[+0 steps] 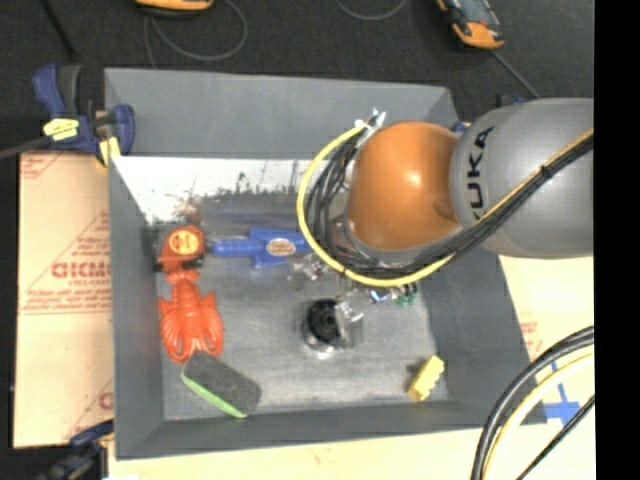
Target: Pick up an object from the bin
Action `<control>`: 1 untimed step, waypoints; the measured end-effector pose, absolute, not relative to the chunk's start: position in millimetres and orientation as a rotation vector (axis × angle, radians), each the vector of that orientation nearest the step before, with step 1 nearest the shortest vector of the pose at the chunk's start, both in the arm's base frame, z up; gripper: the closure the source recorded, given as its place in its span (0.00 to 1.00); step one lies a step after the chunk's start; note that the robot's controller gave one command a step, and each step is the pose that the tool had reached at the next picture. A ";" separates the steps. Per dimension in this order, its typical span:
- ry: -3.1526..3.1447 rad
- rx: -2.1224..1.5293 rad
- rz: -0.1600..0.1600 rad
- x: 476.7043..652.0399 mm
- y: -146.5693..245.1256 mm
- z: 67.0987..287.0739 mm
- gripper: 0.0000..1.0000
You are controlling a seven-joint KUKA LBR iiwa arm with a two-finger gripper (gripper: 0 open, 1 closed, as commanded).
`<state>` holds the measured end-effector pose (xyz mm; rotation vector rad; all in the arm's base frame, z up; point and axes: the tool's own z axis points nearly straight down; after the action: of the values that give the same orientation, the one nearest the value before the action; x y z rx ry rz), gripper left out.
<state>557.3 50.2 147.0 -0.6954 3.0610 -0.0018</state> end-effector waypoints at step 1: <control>3.008 -0.877 -0.003 573.2 27.0 90.7 0.00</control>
Offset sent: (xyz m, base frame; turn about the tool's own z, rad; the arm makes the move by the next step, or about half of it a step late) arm 0.0152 -0.0298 -0.0749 -0.1148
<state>573.2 27.0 90.7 -0.8767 3.0077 -0.0028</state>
